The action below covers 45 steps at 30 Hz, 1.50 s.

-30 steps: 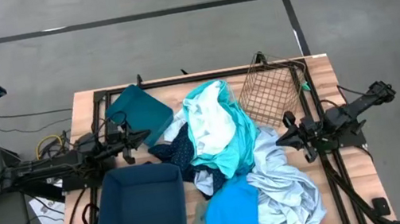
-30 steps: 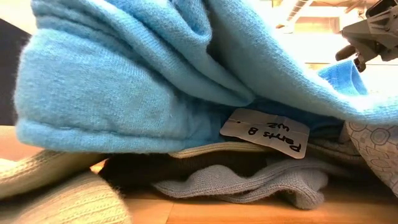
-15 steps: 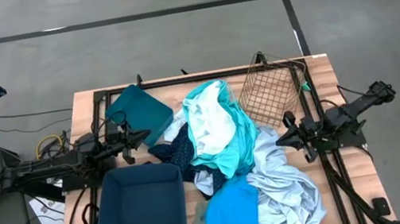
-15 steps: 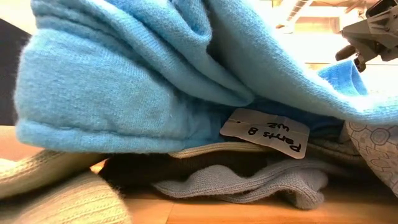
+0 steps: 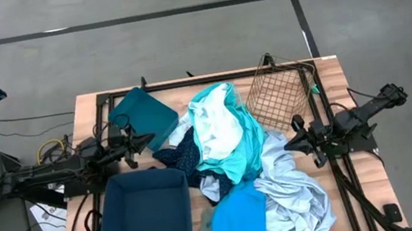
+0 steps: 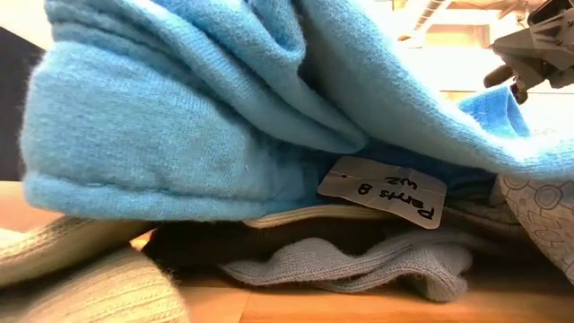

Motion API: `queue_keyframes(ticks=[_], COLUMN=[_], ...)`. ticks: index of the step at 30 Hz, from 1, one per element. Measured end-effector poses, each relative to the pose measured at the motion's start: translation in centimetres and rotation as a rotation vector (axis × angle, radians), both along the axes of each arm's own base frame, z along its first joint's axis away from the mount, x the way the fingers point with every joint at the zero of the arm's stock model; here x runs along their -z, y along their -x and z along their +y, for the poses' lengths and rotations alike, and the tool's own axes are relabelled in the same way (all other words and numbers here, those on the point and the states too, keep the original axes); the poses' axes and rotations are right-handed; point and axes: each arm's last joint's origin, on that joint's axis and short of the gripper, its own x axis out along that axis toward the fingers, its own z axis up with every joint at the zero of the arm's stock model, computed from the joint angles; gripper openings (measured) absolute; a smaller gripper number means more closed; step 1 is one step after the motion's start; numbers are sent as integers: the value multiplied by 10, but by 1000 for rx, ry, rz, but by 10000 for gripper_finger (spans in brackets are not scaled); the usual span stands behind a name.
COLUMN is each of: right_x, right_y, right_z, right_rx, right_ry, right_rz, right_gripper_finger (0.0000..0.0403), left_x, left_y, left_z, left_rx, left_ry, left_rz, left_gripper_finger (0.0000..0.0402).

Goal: Pick & Place Cloths
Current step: Put the light blue shorts into the wire basket

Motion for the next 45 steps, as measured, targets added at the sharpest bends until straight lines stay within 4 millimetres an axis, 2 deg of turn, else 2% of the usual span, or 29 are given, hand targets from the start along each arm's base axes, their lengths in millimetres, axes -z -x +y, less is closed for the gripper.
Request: queue_keyframes(ticks=[5, 11, 15, 21, 26, 29, 34, 38, 41, 45], right_x=[0, 0, 0, 0, 0, 0, -3, -11, -16, -21], right_y=[0, 0, 0, 0, 0, 0, 0, 1, 2, 3], right_z=[0, 0, 0, 0, 0, 0, 0, 0, -1, -2], right_rx=[0, 0, 0, 0, 3, 3, 0, -20, -43, -68], right_ry=[0, 0, 0, 0, 0, 0, -21, -244, -398, -540], right_rz=[0, 0, 0, 0, 0, 0, -29, -71, -101, -124], right_gripper_finger=[22, 22, 22, 22, 22, 22, 22, 22, 22, 22], left_x=[-11, -61, -91, -136, -163, -173, -181, -173, -168, -176], left_y=[1, 2, -9, -48, -95, -123, -161, -183, -192, -191], left_z=[-3, -3, -2, 3, 0, -5, -7, -6, -7, -10], left_rx=[87, 124, 117, 156, 215, 249, 328, 317, 282, 220], left_ry=[16, 23, 4, 37, -120, -205, -205, -159, -88, -43], left_rz=[-84, -205, -200, -158, -95, -61, -16, 151, 281, 385], left_gripper_finger=[1, 1, 1, 2, 27, 58, 124, 168, 182, 180])
